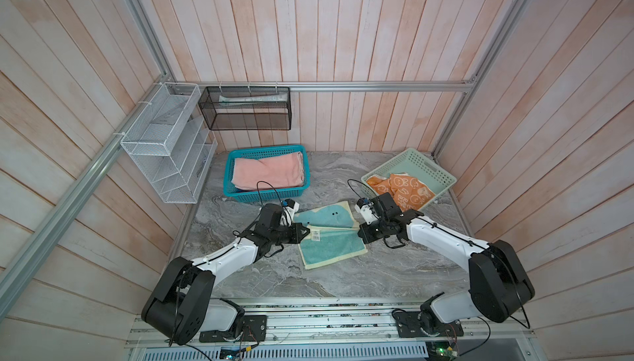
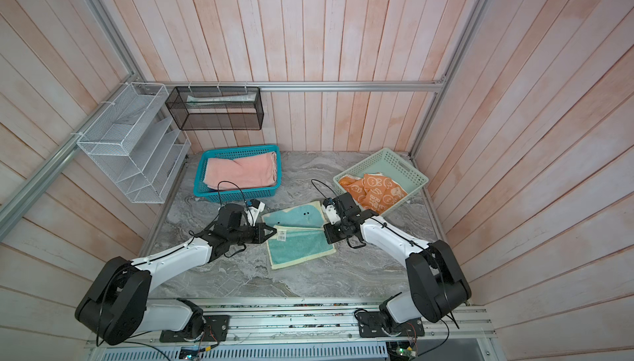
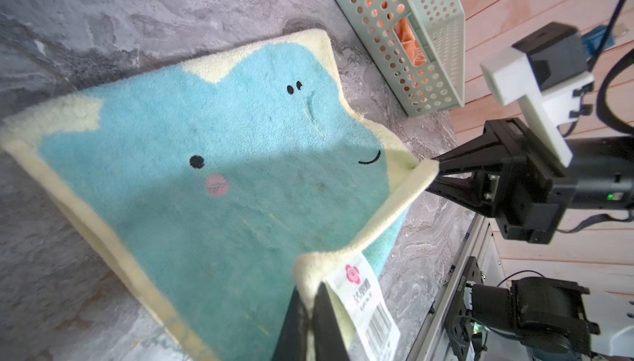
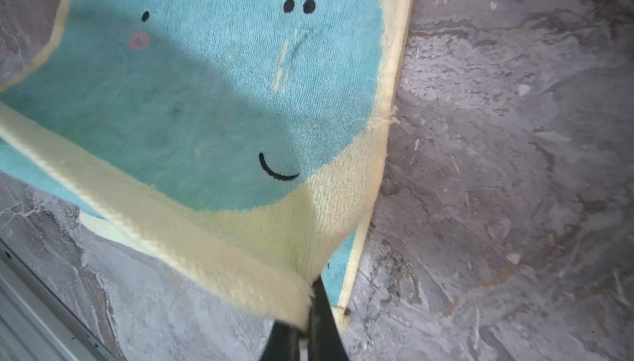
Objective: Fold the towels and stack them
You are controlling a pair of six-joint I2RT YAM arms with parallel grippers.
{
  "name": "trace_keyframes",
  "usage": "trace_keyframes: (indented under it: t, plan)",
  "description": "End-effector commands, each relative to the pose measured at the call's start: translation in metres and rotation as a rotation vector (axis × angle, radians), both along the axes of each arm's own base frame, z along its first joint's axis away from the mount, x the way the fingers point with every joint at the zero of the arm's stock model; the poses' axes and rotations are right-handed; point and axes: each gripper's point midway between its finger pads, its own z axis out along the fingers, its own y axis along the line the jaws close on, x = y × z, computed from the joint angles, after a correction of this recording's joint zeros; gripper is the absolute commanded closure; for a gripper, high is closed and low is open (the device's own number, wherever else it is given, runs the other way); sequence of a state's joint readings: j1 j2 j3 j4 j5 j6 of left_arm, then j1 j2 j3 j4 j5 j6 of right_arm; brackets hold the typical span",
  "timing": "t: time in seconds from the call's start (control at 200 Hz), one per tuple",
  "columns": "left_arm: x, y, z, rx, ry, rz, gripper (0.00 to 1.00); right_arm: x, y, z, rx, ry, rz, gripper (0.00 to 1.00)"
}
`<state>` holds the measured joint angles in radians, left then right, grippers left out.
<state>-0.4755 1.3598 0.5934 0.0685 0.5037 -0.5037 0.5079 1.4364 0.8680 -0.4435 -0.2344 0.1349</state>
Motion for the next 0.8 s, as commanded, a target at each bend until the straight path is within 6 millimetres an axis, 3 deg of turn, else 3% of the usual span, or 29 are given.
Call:
trace_keyframes:
  t: [0.0, 0.115, 0.195, 0.29, 0.385, 0.615, 0.71, 0.795]
  plan:
    - [-0.020, 0.004, -0.032, 0.053, 0.085, 0.025, 1.00, -0.014, -0.011, -0.007, -0.021, 0.054, -0.036, 1.00]
    - [-0.034, 0.003, -0.054, 0.092, 0.133, 0.028, 0.97, -0.027, -0.008, -0.019, 0.009, 0.125, -0.046, 1.00]
    - [-0.040, 0.008, -0.063, 0.106, 0.153, 0.048, 0.84, -0.038, -0.008, -0.025, 0.030, 0.164, -0.046, 0.86]
    - [-0.041, 0.012, -0.056, 0.115, 0.139, 0.055, 0.68, -0.048, -0.009, -0.022, 0.042, 0.187, -0.042, 0.71]
    - [-0.040, 0.017, -0.042, 0.128, 0.106, 0.060, 0.62, -0.050, -0.010, -0.013, 0.052, 0.178, -0.049, 0.64]
    - [-0.022, 0.025, -0.013, 0.086, 0.022, 0.103, 0.63, -0.028, -0.001, 0.010, 0.079, 0.117, -0.050, 0.62]
    - [-0.010, 0.016, -0.014, 0.081, 0.029, 0.088, 0.65, -0.012, 0.009, 0.010, 0.095, 0.098, -0.042, 0.62]
    - [0.000, 0.005, -0.027, 0.098, 0.079, 0.065, 0.66, 0.004, 0.026, 0.007, 0.132, 0.089, -0.014, 0.63]
